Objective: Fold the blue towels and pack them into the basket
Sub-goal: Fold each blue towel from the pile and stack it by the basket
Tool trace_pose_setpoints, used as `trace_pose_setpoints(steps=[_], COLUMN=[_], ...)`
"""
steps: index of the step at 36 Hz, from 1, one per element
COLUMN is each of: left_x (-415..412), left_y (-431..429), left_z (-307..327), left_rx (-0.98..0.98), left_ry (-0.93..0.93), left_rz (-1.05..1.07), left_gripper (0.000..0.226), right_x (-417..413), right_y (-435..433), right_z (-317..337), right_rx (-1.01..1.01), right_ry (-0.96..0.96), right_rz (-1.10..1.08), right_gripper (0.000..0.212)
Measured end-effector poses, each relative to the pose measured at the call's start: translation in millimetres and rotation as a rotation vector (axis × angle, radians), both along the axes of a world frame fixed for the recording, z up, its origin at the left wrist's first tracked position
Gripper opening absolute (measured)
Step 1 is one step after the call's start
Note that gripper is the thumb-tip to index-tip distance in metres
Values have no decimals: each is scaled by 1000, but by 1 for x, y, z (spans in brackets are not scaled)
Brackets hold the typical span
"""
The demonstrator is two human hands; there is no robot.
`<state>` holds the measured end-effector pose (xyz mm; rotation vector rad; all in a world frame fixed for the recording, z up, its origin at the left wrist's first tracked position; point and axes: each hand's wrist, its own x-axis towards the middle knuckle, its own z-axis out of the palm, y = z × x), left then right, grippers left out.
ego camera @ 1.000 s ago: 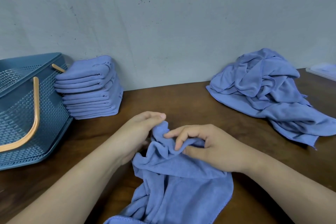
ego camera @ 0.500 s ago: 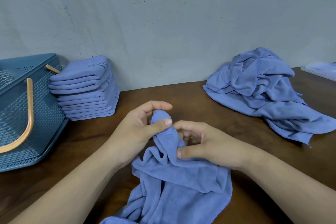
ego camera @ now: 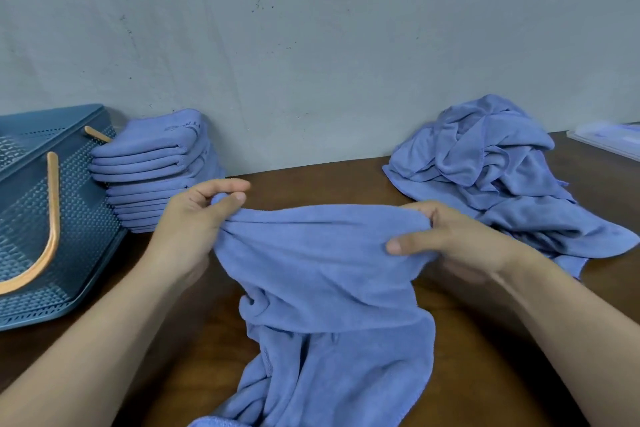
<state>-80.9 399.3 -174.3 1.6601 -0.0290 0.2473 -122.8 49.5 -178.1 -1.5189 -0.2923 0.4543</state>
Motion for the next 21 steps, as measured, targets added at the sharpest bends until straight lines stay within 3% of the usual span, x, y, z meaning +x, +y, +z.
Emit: trace_pose_setpoints(steps=[2,6,8,10,12,14,18,21], left_x=[6,15,12,4,-2,-4,-8,-12], left_y=[5,0,-1,-4,-11,-16,-16,-12], left_z=[-7,-21,-25,-23,-20,-21,-39,-43], left_rx=[-12,-144,1,252,429,595,939,1153], left_ry=[-4,32,47,14,-38,-39,32,108], left_rz=[117,242,289,271,132,-32,-323,-370], left_gripper=[13,29,44,35,18,13,49,60], right_x=[10,22,27,26,22,16,13,14], right_y=[1,13,13,12,11,15,20,18], right_z=[-3,-9,-20,-29,-35,-35,-39,-42], right_rx=[44,210,222,-93,-502,-785,-1065,-1197], right_ry=[33,65,7,-168,-355,-480,-384,-336], right_rz=[-164,-505,-521,-494,-478,-466,-400,-354], right_gripper=[44,24,48,61,62,63,67,63])
